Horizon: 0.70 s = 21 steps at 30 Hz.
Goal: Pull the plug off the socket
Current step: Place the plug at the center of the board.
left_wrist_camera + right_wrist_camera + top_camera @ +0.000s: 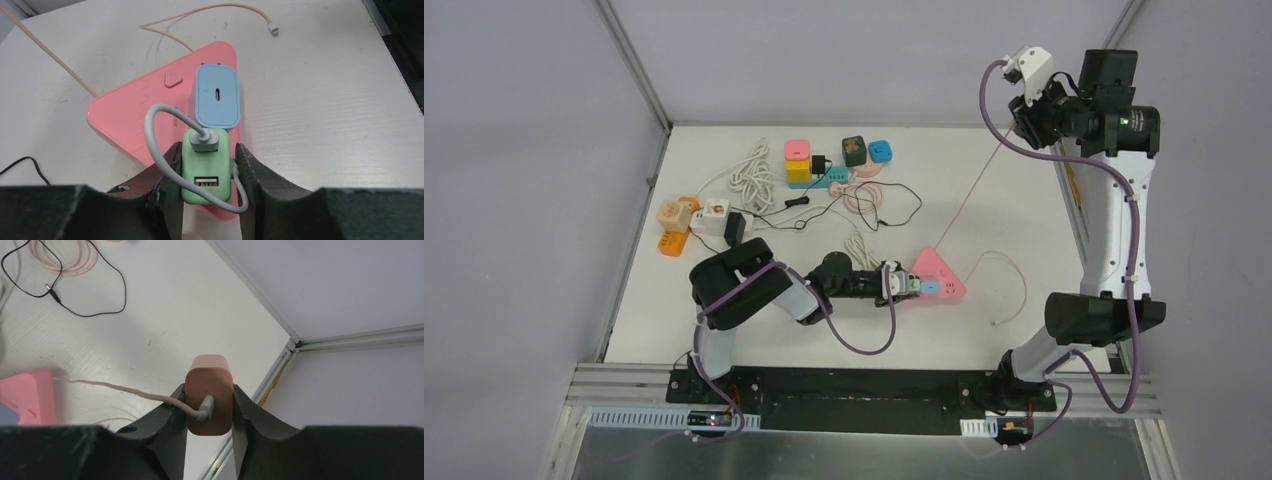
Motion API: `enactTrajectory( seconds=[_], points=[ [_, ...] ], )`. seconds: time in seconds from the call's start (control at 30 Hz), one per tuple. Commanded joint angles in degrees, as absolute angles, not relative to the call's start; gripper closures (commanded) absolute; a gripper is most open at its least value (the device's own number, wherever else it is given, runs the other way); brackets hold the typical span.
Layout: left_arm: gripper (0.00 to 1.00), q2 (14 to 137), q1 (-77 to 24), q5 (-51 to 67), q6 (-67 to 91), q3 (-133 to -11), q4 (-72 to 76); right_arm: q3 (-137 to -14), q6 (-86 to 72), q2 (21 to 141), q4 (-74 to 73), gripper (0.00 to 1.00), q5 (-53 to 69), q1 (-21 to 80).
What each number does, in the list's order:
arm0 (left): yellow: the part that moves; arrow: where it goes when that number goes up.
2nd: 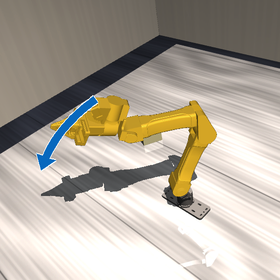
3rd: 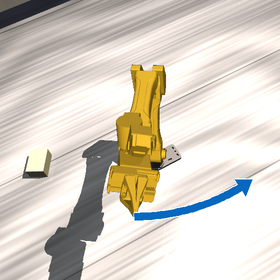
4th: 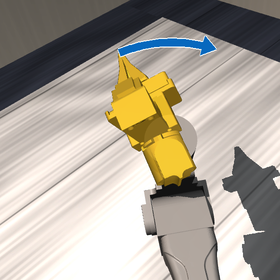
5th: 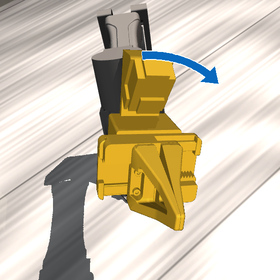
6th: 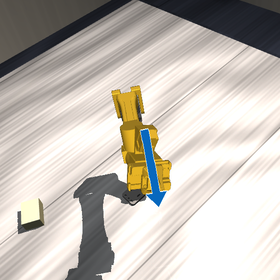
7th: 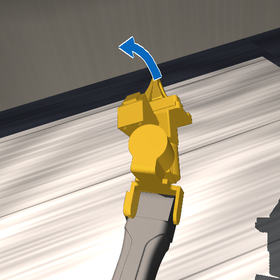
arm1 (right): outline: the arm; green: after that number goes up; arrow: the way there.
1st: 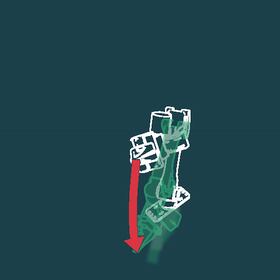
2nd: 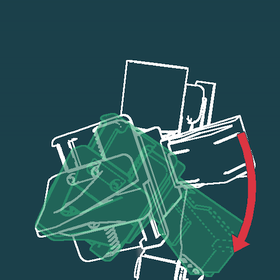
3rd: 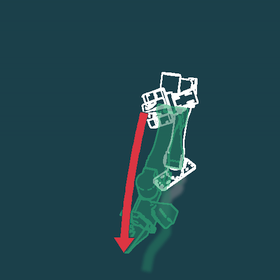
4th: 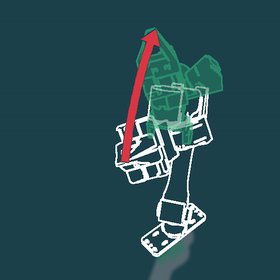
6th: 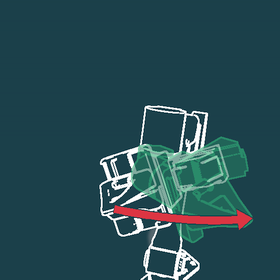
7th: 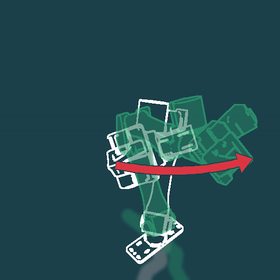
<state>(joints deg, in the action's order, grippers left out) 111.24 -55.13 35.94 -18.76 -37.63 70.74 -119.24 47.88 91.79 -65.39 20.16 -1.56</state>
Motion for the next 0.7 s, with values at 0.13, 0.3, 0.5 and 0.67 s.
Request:
enactTrajectory(
  seconds=[0.13,0.3,0.5,0.67],
  points=[
    [1.0,108.15,-55.87,36.47,-17.3,-35.46,69.37,-127.07,46.24,95.62,-62.51,1.0,9.69,-2.44],
    [1.0,105.09,-56.03,36.49,-15.95,-33.87,71.19,-130.87,44.21,96.86,-58.83,1.0,6.44,-4.73],
    [1.0,99.63,-57.45,35.33,-16.83,-34.28,65.23,-136.93,44.36,97.63,-57.16,1.0,4.49,-5.76],
    [1.0,95.65,-58.06,34.38,-17.3,-35.23,59.96,-136.53,44.18,97.0,-56.93,1.0,4.95,-6.59]
  ],
)
